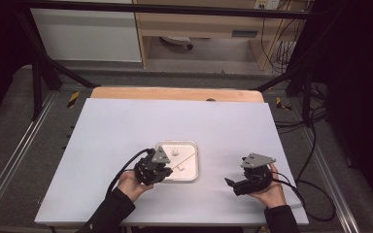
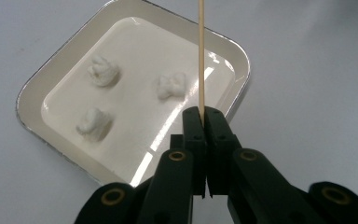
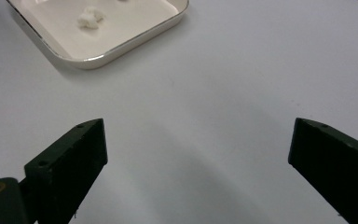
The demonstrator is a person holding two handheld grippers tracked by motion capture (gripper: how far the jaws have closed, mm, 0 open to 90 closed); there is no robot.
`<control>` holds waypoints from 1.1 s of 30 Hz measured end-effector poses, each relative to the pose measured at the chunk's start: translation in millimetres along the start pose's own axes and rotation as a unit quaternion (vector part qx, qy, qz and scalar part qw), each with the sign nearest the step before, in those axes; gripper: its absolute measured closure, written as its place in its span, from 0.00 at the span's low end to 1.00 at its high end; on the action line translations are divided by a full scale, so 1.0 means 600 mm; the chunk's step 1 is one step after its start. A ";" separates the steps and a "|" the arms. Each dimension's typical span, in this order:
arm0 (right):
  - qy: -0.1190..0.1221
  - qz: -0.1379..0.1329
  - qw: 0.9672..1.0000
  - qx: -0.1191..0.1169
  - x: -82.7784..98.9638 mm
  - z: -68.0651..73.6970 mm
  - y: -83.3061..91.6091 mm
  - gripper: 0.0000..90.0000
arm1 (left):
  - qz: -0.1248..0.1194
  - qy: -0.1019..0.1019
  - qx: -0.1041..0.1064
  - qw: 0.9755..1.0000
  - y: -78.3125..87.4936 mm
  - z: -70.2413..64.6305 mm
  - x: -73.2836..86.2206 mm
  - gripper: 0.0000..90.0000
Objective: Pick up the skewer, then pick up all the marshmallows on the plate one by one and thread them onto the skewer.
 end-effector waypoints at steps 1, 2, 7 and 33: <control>-0.004 -0.002 1.000 0.001 -0.001 0.000 -0.001 0.05 | -0.002 0.003 -0.003 1.000 0.003 0.001 0.004 0.98; -0.008 -0.002 1.000 0.000 -0.001 0.001 -0.002 0.05 | -0.008 0.007 -0.005 1.000 0.005 0.002 0.007 0.98; -0.029 -0.003 1.000 -0.011 -0.004 0.004 -0.009 0.03 | -0.018 0.017 -0.016 1.000 0.017 0.010 0.027 0.98; -0.075 -0.015 0.994 -0.079 -0.059 0.046 -0.050 0.02 | -0.084 0.076 -0.049 0.992 0.065 0.030 0.111 0.98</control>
Point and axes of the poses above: each handheld gripper's, and its own axes: y roughly backward along the jaws, x roughly out of its underside, z roughly to its left, the point moved 6 cm from there along -y, roughly forward along the jaws, and after that the axes turned 8 degrees about -y, right-handed, at the moved point
